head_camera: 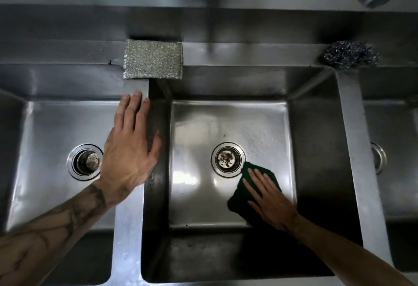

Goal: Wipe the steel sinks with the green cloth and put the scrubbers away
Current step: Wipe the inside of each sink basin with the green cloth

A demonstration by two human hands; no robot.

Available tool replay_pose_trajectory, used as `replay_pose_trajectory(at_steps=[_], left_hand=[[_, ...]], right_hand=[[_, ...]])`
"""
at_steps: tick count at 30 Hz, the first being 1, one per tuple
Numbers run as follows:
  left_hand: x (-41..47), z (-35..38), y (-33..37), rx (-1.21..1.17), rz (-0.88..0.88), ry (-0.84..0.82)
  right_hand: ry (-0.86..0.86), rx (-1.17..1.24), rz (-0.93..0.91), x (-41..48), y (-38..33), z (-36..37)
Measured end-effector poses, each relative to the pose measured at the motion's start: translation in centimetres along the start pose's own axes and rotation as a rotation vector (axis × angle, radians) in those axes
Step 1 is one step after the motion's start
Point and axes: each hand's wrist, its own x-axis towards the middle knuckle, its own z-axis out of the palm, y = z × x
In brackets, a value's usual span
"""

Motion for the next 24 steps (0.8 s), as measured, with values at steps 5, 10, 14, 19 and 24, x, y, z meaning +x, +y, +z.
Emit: replay_pose_trajectory(at_steps=[5, 10, 14, 19, 24], left_hand=[[-0.2, 0.2, -0.2, 0.011, -0.002, 0.006], [-0.2, 0.5, -0.5, 0.017, 0.021, 0.012], [-0.2, 0.4, -0.5, 0.024, 0.026, 0.0], [-0.2, 0.4, -0.5, 0.02, 0.016, -0.001], [-0.3, 0.4, -0.4, 0.016, 0.014, 0.002]], right_hand=[[0.026, 0.055, -0.237, 4.7, -6.4, 0.2], [-0.014, 0.086, -0.29, 9.3, -11.7, -0.7], [-0.03, 0.136, -0.253, 10.5, -14.0, -1.3], [0.099, 0.234, -0.172, 9.3, -13.1, -3.9], [0.028, 0.449, 0.459, 7.4, -12.8, -5.6]])
